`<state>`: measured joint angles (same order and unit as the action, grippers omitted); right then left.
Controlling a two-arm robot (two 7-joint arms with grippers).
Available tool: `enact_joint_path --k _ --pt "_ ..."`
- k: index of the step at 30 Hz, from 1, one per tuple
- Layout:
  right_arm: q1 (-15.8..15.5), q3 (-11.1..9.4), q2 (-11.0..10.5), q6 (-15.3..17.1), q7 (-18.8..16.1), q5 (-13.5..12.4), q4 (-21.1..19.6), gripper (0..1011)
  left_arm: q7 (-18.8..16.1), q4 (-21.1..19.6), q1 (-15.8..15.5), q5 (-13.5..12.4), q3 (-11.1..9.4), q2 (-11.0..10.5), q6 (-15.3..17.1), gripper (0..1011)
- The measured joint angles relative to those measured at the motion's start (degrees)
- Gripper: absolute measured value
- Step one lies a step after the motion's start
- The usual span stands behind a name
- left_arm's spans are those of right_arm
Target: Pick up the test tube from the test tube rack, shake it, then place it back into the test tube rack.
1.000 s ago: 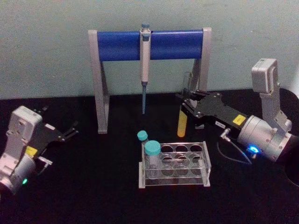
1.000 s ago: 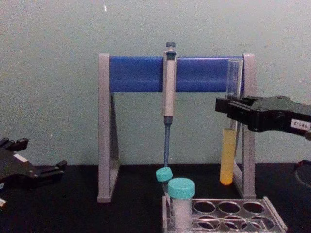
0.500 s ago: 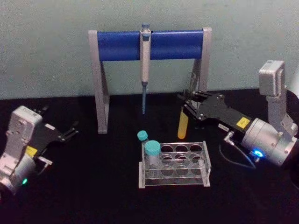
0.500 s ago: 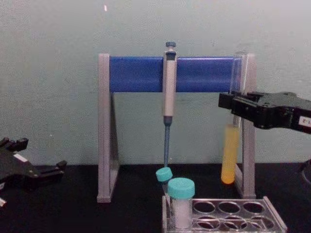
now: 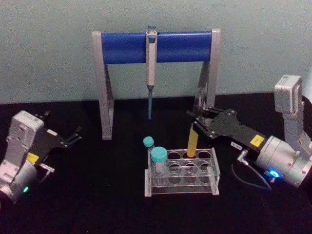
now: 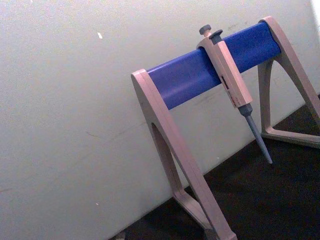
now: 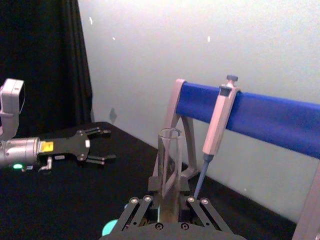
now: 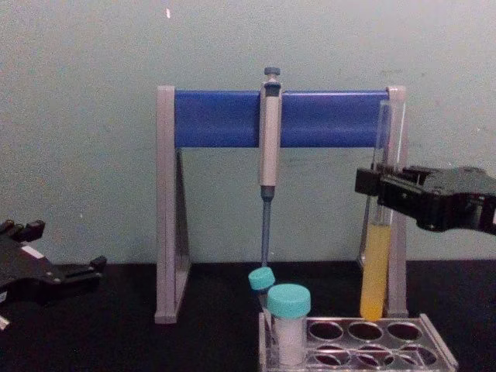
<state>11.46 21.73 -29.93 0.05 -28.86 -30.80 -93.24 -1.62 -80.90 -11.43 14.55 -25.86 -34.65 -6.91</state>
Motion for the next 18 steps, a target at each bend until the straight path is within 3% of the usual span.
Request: enact_joint_path --k 18 --pt "0.76 0.74 0.5 0.15 -0.09 0.69 2.52 225 0.0 0.0 0.0 0.0 0.0 0.0 0.0 1010"
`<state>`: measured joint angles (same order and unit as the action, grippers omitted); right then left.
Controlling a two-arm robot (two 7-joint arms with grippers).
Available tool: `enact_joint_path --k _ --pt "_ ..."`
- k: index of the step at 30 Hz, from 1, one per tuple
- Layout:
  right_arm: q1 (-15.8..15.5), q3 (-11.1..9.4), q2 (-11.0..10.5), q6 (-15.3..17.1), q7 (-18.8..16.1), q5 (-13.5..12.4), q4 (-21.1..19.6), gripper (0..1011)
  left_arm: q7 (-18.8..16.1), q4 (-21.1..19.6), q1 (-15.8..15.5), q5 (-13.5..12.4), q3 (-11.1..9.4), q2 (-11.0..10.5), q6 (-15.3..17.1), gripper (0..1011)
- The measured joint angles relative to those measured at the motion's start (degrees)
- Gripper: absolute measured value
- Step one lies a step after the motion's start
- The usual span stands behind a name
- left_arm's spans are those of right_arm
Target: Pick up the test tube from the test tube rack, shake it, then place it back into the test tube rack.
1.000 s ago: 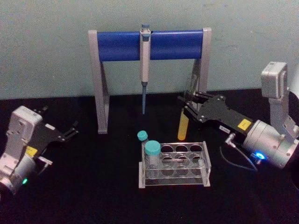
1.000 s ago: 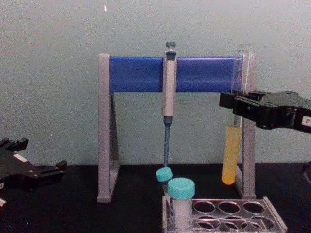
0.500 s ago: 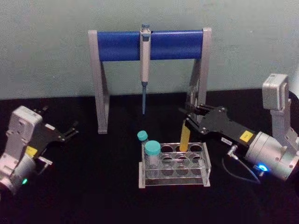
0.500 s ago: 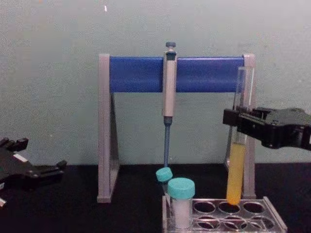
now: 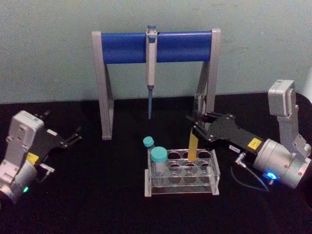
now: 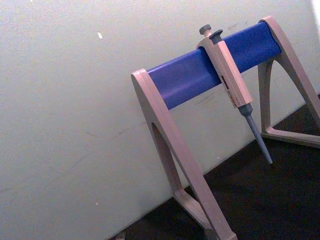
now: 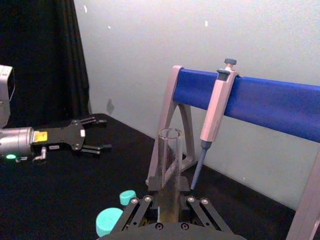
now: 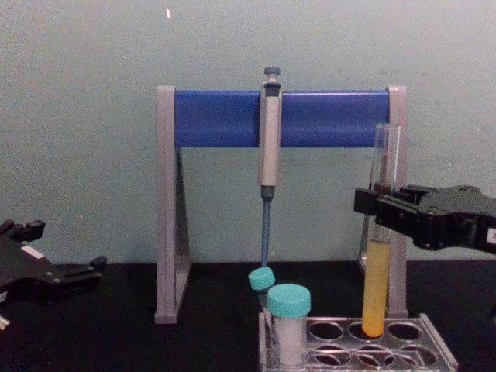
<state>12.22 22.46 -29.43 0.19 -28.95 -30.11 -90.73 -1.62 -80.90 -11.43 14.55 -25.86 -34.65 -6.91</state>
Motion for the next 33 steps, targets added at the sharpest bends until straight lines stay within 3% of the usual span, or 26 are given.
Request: enact_joint_path --k 33 --pt "2.05 1.45 2.38 0.04 -0.66 1.64 6.48 225 0.0 0.0 0.0 0.0 0.0 0.0 0.0 1009"
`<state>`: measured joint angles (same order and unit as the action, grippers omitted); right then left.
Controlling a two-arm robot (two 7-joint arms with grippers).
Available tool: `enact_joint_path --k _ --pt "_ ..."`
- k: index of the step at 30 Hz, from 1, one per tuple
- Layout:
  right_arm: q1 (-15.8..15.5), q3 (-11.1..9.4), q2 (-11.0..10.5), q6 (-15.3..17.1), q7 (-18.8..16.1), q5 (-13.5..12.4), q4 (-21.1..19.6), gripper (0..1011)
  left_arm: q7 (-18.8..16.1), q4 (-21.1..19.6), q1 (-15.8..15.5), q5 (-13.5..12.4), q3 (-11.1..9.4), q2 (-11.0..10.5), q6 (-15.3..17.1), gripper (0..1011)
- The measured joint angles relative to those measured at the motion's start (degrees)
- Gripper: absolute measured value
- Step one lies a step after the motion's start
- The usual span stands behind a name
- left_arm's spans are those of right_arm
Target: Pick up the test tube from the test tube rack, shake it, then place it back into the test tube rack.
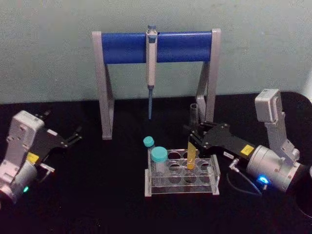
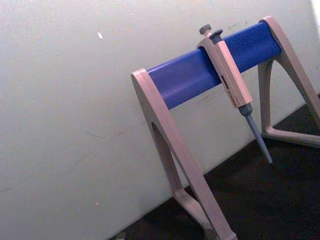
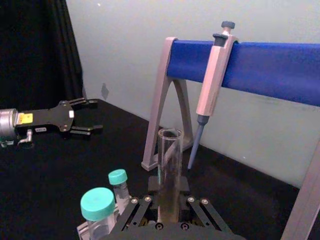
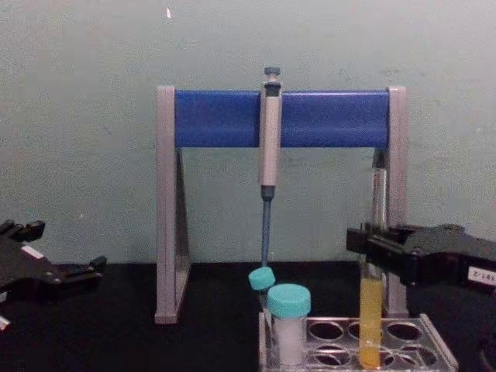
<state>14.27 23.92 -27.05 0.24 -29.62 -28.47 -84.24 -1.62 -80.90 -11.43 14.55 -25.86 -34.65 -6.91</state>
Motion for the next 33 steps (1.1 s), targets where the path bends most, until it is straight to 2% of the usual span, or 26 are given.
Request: enact_joint_path --k 17,33 --pt "-0.17 0.43 1.01 0.43 -0.05 -0.33 2.19 225 0.0 0.0 0.0 0.0 0.0 0.0 0.0 1010" --pt "0.21 0.83 1.28 0.64 0.23 0.61 3.32 225 0.0 0.0 0.0 0.0 0.0 0.0 0.0 1010"
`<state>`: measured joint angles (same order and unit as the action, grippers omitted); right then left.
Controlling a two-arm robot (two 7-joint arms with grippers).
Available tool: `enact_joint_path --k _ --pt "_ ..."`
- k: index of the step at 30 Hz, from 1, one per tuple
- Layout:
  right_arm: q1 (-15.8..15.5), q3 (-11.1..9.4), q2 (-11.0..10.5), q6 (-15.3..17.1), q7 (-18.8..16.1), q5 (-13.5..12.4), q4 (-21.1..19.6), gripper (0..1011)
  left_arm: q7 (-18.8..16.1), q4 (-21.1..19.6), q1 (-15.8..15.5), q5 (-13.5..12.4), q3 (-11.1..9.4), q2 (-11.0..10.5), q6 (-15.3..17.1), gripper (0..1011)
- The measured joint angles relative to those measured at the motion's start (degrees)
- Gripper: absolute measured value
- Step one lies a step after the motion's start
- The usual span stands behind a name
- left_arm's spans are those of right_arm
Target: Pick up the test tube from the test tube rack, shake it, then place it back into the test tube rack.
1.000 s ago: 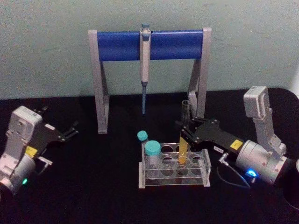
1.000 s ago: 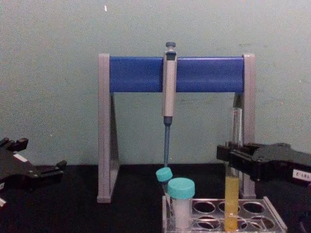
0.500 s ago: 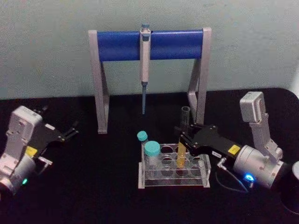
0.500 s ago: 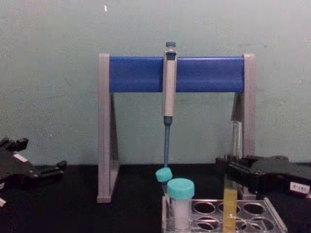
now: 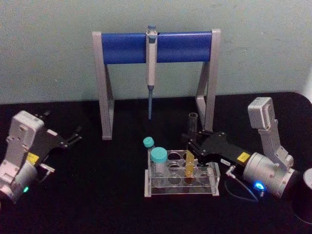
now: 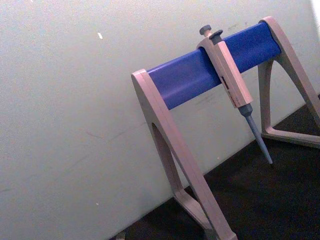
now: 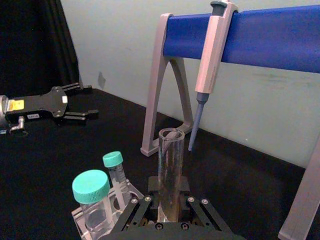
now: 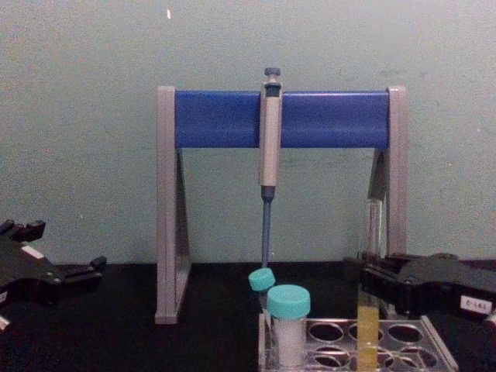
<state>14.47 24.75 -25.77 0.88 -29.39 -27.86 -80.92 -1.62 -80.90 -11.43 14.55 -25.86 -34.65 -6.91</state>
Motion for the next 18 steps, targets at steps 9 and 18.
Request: enact_joint_path --k 9,18 --pt "-0.01 -0.03 -0.03 0.0 0.0 0.0 0.0 225 0.0 0.0 0.0 0.0 0.0 0.0 0.0 1010" --pt "-0.04 -0.03 -0.05 0.17 -0.01 0.13 0.04 449 0.0 0.0 0.0 0.0 0.0 0.0 0.0 1010"
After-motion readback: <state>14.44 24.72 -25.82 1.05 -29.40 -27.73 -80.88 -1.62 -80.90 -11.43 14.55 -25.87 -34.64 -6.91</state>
